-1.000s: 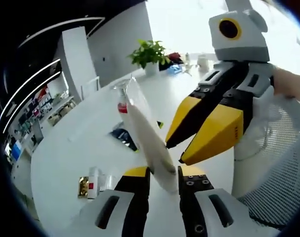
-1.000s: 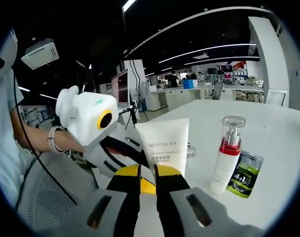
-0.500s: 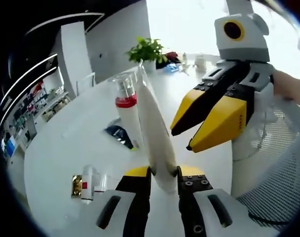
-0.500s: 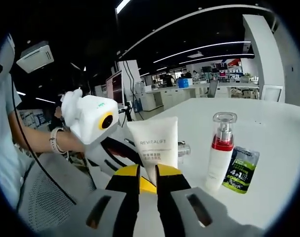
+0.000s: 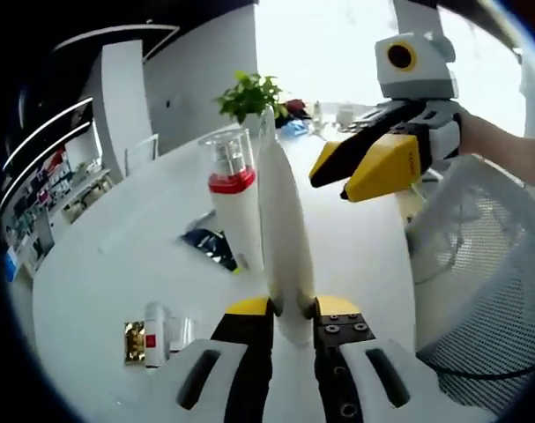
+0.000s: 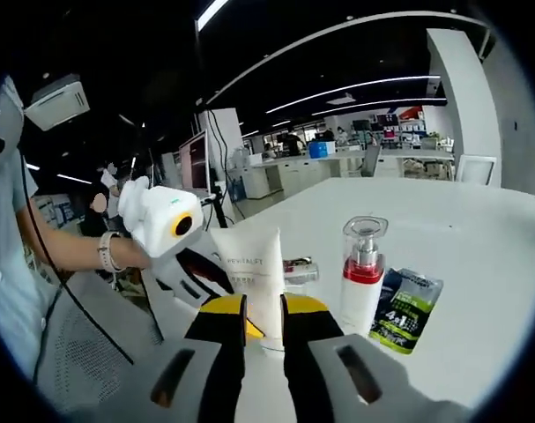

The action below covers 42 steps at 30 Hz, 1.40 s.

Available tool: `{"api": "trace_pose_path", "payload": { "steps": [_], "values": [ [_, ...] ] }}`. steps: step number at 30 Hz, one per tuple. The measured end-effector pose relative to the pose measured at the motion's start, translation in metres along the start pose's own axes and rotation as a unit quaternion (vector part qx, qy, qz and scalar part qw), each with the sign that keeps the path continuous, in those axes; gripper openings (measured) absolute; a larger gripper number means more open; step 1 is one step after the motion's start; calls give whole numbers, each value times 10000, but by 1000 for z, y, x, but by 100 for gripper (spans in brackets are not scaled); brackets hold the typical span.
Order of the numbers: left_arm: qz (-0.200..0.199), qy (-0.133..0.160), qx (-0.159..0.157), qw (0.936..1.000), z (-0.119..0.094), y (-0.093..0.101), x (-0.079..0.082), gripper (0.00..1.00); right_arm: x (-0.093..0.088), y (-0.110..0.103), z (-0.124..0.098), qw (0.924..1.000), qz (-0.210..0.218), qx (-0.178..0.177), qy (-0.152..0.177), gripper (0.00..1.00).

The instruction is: Arrange the skincare products in the storage area until every visible bottle or jar stands upright without overlapping.

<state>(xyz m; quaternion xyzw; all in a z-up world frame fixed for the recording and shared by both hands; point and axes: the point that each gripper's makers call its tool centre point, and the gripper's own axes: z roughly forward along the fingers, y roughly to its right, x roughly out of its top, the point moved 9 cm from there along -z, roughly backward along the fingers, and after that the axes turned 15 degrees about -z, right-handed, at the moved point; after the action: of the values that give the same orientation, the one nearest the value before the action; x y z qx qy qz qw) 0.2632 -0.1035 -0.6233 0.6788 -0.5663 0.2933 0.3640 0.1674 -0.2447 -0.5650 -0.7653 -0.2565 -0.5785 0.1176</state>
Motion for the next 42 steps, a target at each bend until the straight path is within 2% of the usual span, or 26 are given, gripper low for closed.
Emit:
{"api": "trace_pose_path", "payload": {
  "steps": [3,5,6,10,12,15,17,18,20,21,22,24,25,27,28,30,32,33,37,42],
  "values": [
    [53,-6,-132,9999,0,-3,0,12,13,9,0,9989,-366,282,-126,15],
    [134,-12,-191,9997,1,-3,1,12,20,14,2,9954,-734,511,-349,15],
    [144,-17,-205,9997,1,-3,1,12,24,16,5,9920,-958,665,-492,16],
    [203,-17,-322,9993,1,-5,1,12,38,23,13,9810,-1473,1042,-719,17],
    [237,-17,-373,9990,2,-6,1,12,47,26,19,9705,-1794,1319,-921,17],
    [260,-30,-439,9987,2,-7,2,12,61,27,29,9474,-2300,1838,-1255,17],
    [303,-37,-463,9985,3,-7,2,12,67,29,36,9374,-2525,1952,-1392,20],
    [305,-35,-467,9984,3,-7,2,12,70,28,39,9249,-2662,2205,-1587,21],
    [330,-23,-480,9983,3,-7,2,12,74,28,45,9116,-2888,2359,-1730,18],
    [327,-20,-485,9983,3,-7,2,12,75,28,48,9027,-3018,2454,-1840,16],
    [330,-17,-501,9982,4,-7,2,12,77,27,52,8899,-3139,2651,-1983,14],
    [339,-19,-516,9981,4,-8,2,12,79,24,58,8758,-3268,2848,-2123,14],
    [339,-20,-522,9981,4,-8,2,12,80,21,61,8631,-3360,3037,-2234,14],
    [339,-12,-541,9980,4,-8,3,12,79,18,68,8439,-3561,3200,-2422,13],
    [349,-11,-558,9978,4,-9,3,12,78,17,71,8318,-3654,3319,-2539,11],
    [381,-6,-581,9976,5,-9,3,12,78,17,76,8212,-3729,3407,-2656,9],
    [397,-7,-607,9974,5,-10,3,12,77,16,80,8142,-3685,3549,-2746,9],
    [397,-4,-614,9973,5,-10,3,12,75,16,81,8061,-3676,3654,-2854,9],
    [395,25,-634,9972,6,-11,3,12,76,16,86,7902,-3803,3760,-2993,8],
    [429,67,-706,9966,9,-14,5,13,73,17,91,7788,-3783,3903,-3131,8]
  ]
}}
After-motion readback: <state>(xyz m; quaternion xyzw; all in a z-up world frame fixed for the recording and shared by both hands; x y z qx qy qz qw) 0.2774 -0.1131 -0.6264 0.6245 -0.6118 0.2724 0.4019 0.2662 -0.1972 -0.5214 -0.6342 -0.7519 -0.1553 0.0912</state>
